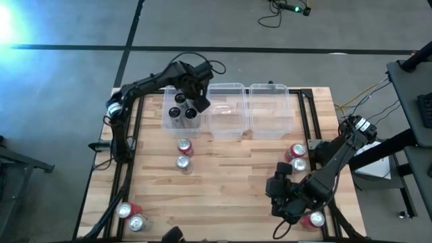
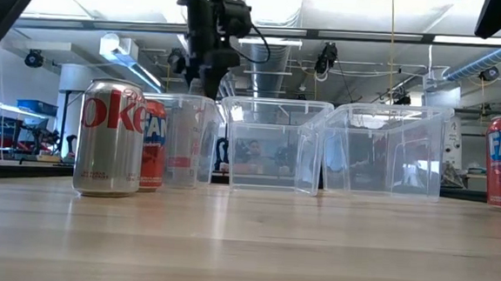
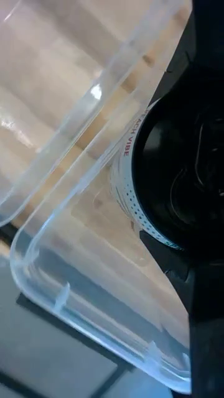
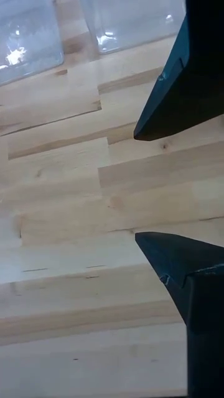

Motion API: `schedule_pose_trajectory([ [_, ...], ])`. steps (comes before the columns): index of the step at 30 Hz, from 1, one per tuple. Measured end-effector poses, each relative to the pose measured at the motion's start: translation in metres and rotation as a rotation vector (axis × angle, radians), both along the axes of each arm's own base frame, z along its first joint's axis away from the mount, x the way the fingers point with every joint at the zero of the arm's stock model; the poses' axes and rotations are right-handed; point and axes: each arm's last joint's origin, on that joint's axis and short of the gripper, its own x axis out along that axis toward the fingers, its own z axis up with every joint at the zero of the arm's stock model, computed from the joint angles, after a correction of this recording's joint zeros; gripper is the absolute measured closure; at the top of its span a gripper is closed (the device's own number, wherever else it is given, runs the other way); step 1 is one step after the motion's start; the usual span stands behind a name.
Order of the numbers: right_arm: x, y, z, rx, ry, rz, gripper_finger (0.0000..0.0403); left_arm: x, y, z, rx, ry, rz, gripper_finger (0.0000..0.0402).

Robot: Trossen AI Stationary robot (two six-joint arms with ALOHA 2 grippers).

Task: Sort soda cans
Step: Put the pink-white soda can into the left transparent bin

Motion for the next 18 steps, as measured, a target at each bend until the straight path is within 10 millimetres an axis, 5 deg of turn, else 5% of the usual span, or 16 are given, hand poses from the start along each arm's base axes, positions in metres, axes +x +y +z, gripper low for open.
schedule_pose_trajectory([
  [11,-0.002,0.002,-0.001,0.033,0.003,-0.025,0.0163,-0.012,0.022,-0.003,-0.041,0.012,-0.250,0.0172],
  [18,-0.001,0.002,0.000,0.032,0.003,-0.025,0.0153,-0.015,0.024,-0.030,-0.071,0.067,-0.342,0.0172],
])
